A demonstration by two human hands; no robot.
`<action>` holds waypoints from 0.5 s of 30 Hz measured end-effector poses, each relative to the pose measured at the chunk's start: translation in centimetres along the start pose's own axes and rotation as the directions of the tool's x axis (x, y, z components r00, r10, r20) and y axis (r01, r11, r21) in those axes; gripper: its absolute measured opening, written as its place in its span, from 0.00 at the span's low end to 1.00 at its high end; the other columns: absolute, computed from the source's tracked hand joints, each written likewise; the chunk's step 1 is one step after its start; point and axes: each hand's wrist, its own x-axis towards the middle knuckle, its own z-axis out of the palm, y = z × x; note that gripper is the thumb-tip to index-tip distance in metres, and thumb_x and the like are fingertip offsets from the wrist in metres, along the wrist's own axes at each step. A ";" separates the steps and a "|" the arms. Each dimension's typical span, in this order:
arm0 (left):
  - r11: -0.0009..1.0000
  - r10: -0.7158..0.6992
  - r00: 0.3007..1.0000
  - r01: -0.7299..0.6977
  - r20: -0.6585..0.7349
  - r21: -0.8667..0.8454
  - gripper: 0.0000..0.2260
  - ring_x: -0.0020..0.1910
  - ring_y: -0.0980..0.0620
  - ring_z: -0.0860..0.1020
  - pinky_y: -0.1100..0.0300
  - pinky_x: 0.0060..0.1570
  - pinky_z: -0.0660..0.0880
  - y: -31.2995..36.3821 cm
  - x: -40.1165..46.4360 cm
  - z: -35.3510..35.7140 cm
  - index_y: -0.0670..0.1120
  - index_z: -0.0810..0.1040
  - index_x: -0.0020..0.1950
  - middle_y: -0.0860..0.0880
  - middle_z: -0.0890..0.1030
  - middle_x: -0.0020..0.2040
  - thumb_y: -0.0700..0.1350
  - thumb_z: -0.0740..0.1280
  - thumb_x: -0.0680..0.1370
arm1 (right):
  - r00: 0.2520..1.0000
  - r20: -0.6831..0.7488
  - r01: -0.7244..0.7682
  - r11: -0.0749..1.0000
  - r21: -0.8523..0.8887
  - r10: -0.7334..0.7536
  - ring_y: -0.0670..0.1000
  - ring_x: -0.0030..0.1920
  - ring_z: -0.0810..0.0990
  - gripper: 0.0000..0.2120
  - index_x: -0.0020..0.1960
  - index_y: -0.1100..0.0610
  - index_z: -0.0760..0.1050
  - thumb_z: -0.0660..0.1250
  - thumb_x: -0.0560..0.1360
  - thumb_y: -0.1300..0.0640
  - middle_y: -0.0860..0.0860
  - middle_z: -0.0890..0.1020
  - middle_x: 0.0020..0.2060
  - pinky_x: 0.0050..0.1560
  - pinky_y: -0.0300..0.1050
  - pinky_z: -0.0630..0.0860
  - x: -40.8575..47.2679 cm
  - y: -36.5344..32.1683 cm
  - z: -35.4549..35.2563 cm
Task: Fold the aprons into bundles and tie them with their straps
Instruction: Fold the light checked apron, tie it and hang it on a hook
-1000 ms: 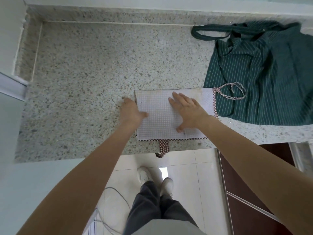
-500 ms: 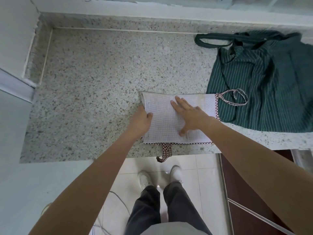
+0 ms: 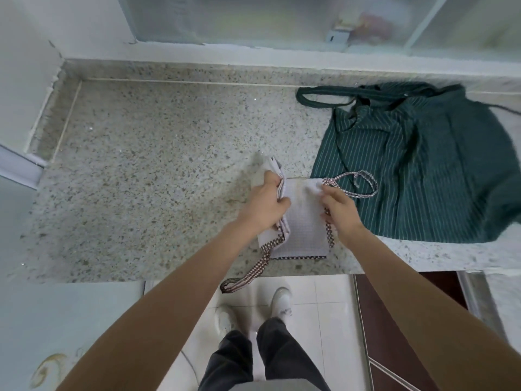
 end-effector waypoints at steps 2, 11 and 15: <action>0.999 -0.001 1.000 0.000 0.017 0.045 0.16 0.28 0.54 0.70 0.60 0.25 0.64 1.6 1.1 2.3 0.41 0.62 0.63 0.49 0.70 0.32 0.43 0.62 0.79 | 0.991 0.020 -0.133 0.984 0.116 0.131 0.52 0.60 0.76 0.08 0.56 0.55 0.76 0.61 0.79 0.58 0.54 0.78 0.60 0.62 0.50 0.72 0.8 0.4 -1.6; 0.977 -0.031 0.995 0.009 0.099 0.214 0.20 0.47 0.42 0.78 0.55 0.37 0.69 3.9 3.7 10.1 0.40 0.61 0.65 0.42 0.77 0.48 0.42 0.64 0.76 | 0.927 0.179 -0.362 0.909 0.204 0.329 0.50 0.47 0.80 0.16 0.48 0.58 0.78 0.59 0.80 0.47 0.52 0.82 0.44 0.46 0.46 0.77 2.5 0.9 -4.1; 0.993 0.018 0.987 -0.037 0.157 0.116 0.17 0.43 0.48 0.76 0.58 0.38 0.69 3.5 3.7 10.5 0.41 0.66 0.60 0.48 0.75 0.44 0.43 0.67 0.75 | 0.930 0.173 -0.339 0.938 0.069 0.324 0.50 0.42 0.82 0.14 0.43 0.57 0.79 0.64 0.77 0.47 0.52 0.84 0.40 0.50 0.49 0.78 3.7 0.5 -4.1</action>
